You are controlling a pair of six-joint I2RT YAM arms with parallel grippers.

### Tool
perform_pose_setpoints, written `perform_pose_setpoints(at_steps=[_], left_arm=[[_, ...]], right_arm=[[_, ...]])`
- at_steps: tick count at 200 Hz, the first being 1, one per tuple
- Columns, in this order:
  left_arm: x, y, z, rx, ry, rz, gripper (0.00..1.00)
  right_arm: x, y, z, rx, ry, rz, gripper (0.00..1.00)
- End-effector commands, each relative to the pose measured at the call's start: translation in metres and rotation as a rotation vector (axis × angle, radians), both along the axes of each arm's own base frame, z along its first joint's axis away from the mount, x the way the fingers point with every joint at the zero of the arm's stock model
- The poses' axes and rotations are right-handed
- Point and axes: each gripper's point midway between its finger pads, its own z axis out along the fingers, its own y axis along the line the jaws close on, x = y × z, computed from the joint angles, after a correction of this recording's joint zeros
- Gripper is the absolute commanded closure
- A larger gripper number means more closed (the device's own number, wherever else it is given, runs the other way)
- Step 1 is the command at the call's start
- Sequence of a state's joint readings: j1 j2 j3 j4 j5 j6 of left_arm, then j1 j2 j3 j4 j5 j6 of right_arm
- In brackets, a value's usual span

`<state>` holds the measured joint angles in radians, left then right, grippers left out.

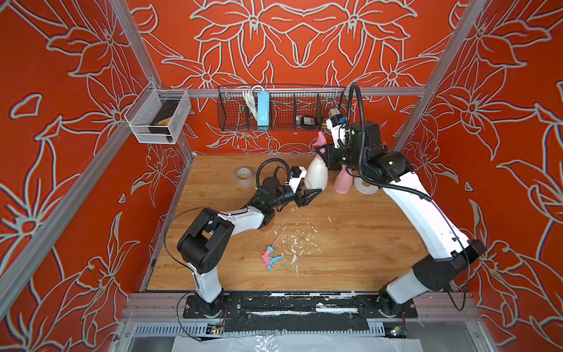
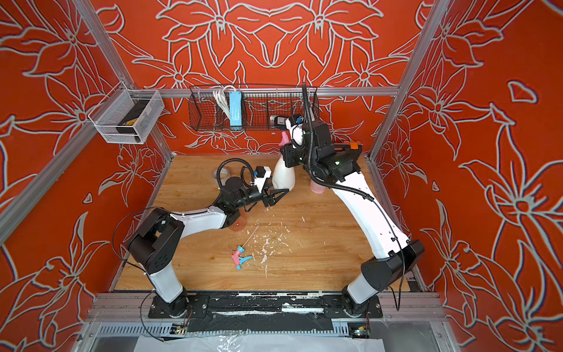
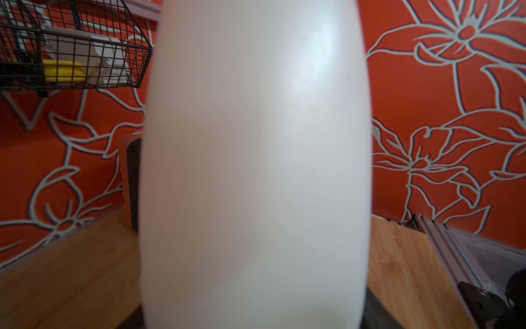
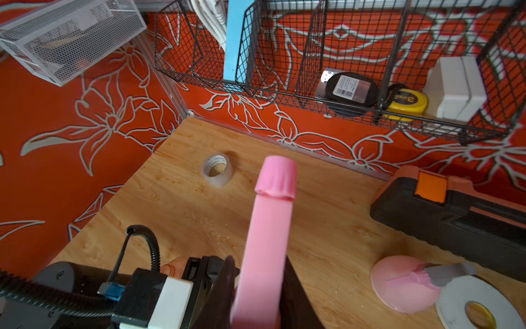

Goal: Attach spray nozzles to spray bottles
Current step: Insert the spray nozzle into the spray bottle.

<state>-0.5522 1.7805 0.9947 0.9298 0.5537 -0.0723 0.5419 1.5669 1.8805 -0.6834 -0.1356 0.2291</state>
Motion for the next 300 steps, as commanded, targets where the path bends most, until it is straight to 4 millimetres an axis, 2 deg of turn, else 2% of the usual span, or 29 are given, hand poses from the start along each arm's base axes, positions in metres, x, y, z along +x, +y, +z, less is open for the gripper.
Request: perform_pose_setpoints(at_steps=[1, 31, 58, 118, 164, 199, 246, 300], left_arm=[[0.009, 0.002, 0.051, -0.082, -0.166, 0.071, 0.51], [0.006, 0.003, 0.048, -0.059, -0.192, 0.092, 0.51], [0.007, 0.005, 0.052, -0.075, -0.201, 0.106, 0.51], [0.008, 0.006, 0.065, -0.166, -0.173, 0.095, 0.52], [0.000, 0.007, 0.074, -0.234, -0.148, 0.059, 0.52], [0.000, 0.007, 0.076, -0.227, -0.161, 0.064, 0.52], [-0.003, 0.007, 0.080, -0.245, -0.152, 0.038, 0.52], [-0.005, 0.011, 0.088, -0.274, -0.170, 0.036, 0.52]], right_arm=[[-0.015, -0.005, -0.028, -0.096, 0.114, -0.007, 0.90], [-0.017, -0.005, -0.031, -0.176, 0.158, 0.030, 0.93], [-0.016, -0.008, -0.045, -0.234, 0.227, 0.009, 0.92], [-0.015, -0.005, -0.055, -0.201, 0.231, -0.017, 0.92], [-0.015, -0.002, -0.046, -0.115, 0.171, -0.027, 0.93], [-0.018, 0.003, -0.055, -0.160, 0.203, 0.001, 0.93], [-0.023, 0.004, -0.049, -0.127, 0.158, 0.009, 0.95], [-0.026, 0.005, -0.058, -0.122, 0.190, 0.012, 0.95]])
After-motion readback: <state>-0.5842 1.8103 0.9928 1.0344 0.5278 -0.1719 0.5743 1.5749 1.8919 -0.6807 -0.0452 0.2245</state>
